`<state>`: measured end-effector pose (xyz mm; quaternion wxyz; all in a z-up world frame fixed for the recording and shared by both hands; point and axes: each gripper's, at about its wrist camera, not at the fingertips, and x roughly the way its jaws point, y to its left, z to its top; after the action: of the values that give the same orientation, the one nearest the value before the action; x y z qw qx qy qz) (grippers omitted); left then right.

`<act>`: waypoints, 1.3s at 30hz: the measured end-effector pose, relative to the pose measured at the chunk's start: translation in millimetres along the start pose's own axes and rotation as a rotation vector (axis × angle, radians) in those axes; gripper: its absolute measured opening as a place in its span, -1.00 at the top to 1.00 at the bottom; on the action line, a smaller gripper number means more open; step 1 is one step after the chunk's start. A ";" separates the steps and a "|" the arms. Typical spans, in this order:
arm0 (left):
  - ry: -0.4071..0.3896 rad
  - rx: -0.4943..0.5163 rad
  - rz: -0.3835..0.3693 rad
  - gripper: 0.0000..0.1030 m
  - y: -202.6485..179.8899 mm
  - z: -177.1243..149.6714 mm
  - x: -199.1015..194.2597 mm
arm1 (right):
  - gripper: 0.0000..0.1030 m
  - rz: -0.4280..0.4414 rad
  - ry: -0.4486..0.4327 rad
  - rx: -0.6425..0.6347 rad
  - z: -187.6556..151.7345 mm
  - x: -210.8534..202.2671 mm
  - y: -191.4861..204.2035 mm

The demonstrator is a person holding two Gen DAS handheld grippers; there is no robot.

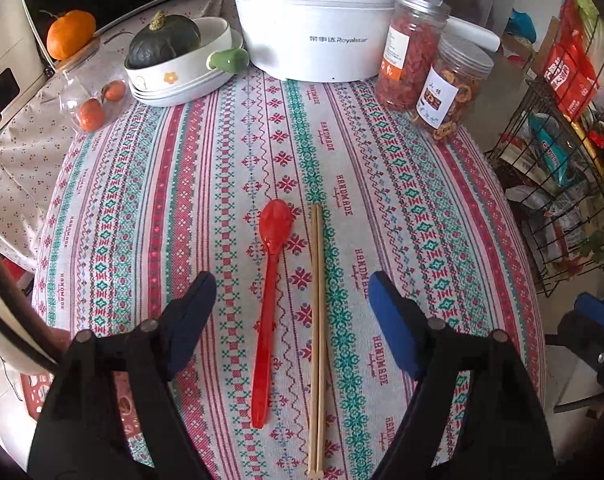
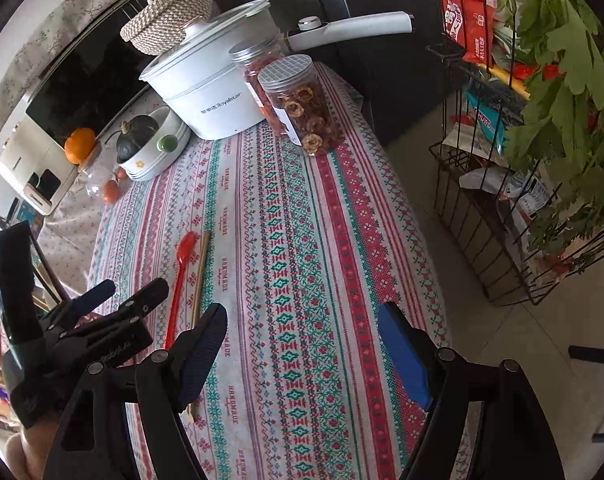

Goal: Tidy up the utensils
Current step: 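Grasp the red spoon with the left gripper, then lift the red spoon with the left gripper while the right gripper grasps the last wooden chopsticks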

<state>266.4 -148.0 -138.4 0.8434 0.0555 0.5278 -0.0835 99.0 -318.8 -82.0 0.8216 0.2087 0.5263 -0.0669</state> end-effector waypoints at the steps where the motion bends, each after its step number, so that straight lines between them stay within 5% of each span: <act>1: 0.018 -0.014 0.010 -0.27 2.3 5.6 10.9 | -0.53 0.001 0.009 0.009 -0.8 1.9 -2.7; 9: 0.102 -0.017 0.057 -0.10 3.9 31.4 63.4 | -0.53 0.007 0.032 -0.017 -0.2 7.4 0.4; 14: 0.121 -0.042 0.009 0.45 9.4 32.4 66.4 | -0.53 0.004 0.047 -0.028 0.8 11.9 2.5; 17: 0.113 -0.028 -0.001 0.46 7.8 28.5 60.7 | -0.53 -0.002 0.050 -0.016 1.5 13.5 0.3; 29: -0.092 0.085 -0.153 0.46 -5.5 -43.0 -54.2 | -0.53 -0.029 0.052 -0.010 -2.7 11.9 0.5; 39: -0.293 0.137 -0.300 0.46 40.0 -76.4 -148.8 | -0.53 -0.007 0.096 -0.053 -6.5 36.4 37.4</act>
<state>143.3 -82.7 -37.7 0.8835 0.0207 0.3950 -0.2510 121.8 -278.3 -106.7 0.8004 0.1880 0.5674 -0.0461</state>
